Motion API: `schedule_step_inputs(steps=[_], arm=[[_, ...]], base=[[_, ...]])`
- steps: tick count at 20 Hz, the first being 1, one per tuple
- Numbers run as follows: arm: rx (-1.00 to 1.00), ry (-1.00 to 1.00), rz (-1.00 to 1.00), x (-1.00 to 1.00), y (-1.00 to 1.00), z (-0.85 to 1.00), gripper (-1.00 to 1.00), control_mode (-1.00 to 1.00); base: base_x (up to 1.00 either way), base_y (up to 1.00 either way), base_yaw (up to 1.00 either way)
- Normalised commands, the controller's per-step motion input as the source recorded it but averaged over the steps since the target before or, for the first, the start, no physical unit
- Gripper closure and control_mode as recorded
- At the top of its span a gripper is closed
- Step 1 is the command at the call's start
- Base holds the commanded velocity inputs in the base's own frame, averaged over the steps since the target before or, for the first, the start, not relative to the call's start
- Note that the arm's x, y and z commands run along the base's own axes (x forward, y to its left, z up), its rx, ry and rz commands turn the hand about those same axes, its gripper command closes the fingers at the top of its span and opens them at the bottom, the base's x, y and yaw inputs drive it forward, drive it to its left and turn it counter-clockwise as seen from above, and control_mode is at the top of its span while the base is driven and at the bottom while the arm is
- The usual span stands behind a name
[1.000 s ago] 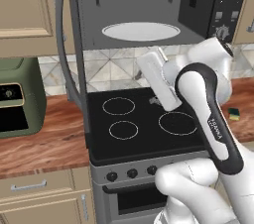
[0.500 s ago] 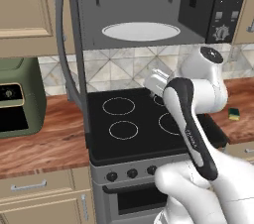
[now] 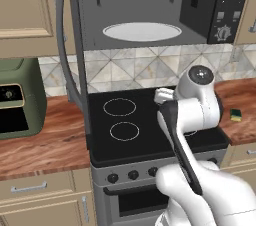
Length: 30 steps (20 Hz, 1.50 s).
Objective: Place the sponge inside the microwave to prepare for sanitizing.
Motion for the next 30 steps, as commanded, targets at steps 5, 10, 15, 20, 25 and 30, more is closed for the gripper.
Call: schedule_step_inputs(steps=[5,10,15,20,25,30], arm=[[-0.17,0.05,0.00,0.43,-0.28,-0.02,-1.00,-1.00],[-0.01,0.10,-0.03,0.08,-0.36,-0.11,-1.00,-1.00],[-0.03,0.17,-0.03,0.05,-0.55,0.00,-1.00,-1.00],[-0.05,0.25,0.00,0.08,-0.74,0.00,-1.00,-1.00],[-0.12,0.36,-0.01,0.08,-0.76,0.00,-1.00,-1.00],[0.03,0.18,0.00,0.02,-0.67,0.26,-1.00,-1.00]], base=[[0.00,0.00,0.00],[0.00,0.00,0.00],[0.00,0.00,0.00],[0.00,0.00,0.00],[0.00,0.00,0.00],[0.00,0.00,0.00]])
